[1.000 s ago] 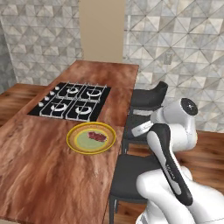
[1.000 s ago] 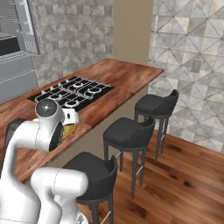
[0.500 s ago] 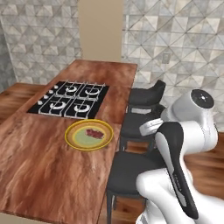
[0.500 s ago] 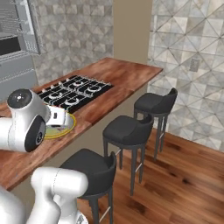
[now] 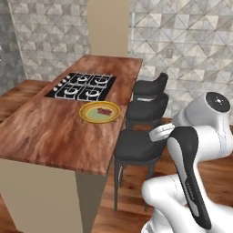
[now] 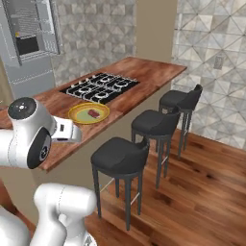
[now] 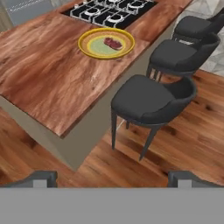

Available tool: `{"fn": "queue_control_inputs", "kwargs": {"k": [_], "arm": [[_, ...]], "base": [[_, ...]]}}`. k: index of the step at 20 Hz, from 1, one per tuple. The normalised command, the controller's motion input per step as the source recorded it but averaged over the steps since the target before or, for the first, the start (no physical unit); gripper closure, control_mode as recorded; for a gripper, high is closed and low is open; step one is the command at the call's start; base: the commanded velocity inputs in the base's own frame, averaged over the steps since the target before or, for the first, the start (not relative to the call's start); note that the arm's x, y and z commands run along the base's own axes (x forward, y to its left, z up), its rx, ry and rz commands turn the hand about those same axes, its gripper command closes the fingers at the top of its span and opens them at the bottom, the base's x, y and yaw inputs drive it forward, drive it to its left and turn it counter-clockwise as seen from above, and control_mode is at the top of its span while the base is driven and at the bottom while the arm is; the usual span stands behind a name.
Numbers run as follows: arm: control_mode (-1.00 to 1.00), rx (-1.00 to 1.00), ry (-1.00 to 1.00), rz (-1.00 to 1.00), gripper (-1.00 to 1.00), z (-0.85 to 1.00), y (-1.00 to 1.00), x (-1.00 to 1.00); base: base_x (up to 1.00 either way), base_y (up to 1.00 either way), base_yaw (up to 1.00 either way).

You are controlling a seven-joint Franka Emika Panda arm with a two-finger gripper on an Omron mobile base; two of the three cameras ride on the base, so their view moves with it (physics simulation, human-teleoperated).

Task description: Take the cheese, steak, and mushroom from the fridge and place them on the plate on the dining counter to create an appetizer plate.

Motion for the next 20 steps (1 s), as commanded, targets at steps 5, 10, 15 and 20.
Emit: {"fn": "queue_control_inputs", "kwargs": {"k": [5, 10, 15, 20], "arm": [[1.00, 0.00, 0.00, 0.00, -1.00, 0.00, 0.00, 0.00], [1.00, 0.00, 0.00, 0.00, -1.00, 0.00, 0.00, 0.00], [1.00, 0.00, 0.00, 0.00, -1.00, 0.00, 0.00, 0.00], [1.00, 0.00, 0.00, 0.00, -1.00, 0.00, 0.00, 0.00]], "base": [[-0.89, 1.00, 0.07], [-0.21, 1.00, 0.00], [0.00, 1.00, 0.00], [0.00, 1.00, 0.00]]}}
